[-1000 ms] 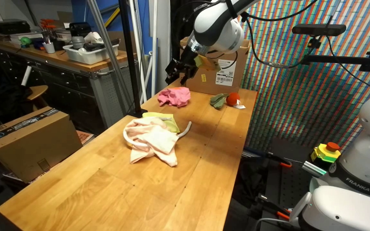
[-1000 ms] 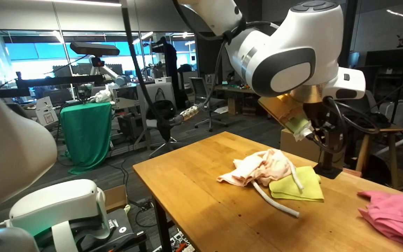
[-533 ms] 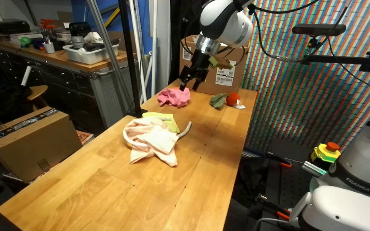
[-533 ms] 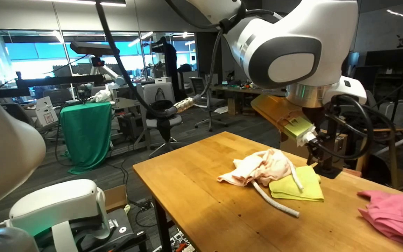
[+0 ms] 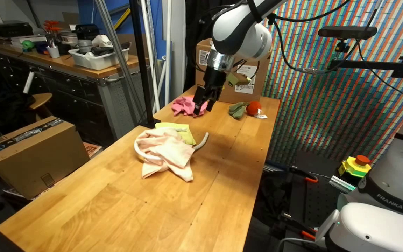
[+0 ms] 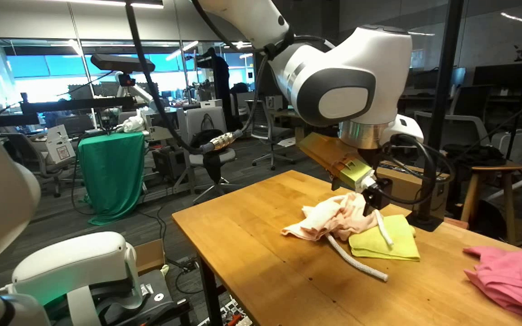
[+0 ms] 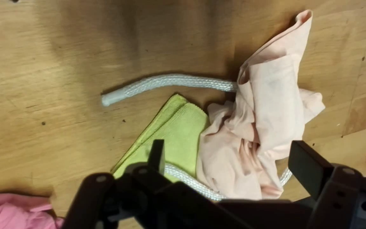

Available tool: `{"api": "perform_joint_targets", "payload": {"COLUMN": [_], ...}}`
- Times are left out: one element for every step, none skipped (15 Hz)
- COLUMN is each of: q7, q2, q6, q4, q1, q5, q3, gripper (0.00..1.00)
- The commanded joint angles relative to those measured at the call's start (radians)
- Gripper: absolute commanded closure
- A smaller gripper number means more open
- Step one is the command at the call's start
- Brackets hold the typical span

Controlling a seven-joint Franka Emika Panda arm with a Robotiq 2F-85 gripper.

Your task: Spread the cloths and the objects across the table

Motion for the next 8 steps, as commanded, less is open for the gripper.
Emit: {"api": "perform_joint_targets", "payload": {"q7": [-0.029,-0.031,-0.03,-0.028,-0.02,-0.016,-0.01,-0.006], "q2": [0.001,0.007,0.012,0.018,0.029,0.04,0.052,0.065], "q6": [0.032,0.047,0.079,0.105,0.141,0.154,0.172,0.182], "q4": [-0.009,-0.01,-0.013,-0.014,-0.015,-0.012,-0.01,-0.007], "q1": [0.069,0.081,0.092,0.102,0.113,0.121,0.129,0.136], "q5": [0.025,0.028,0.031,0.029,0.028,0.025,0.02,0.02], "q3": [-0.028,-0.026,-0.023,-0.02,-0.017,-0.014,-0.011,-0.005], "gripper": [0.0,0.0,0.0,0.0,0.0,0.0,0.0,0.0]}}
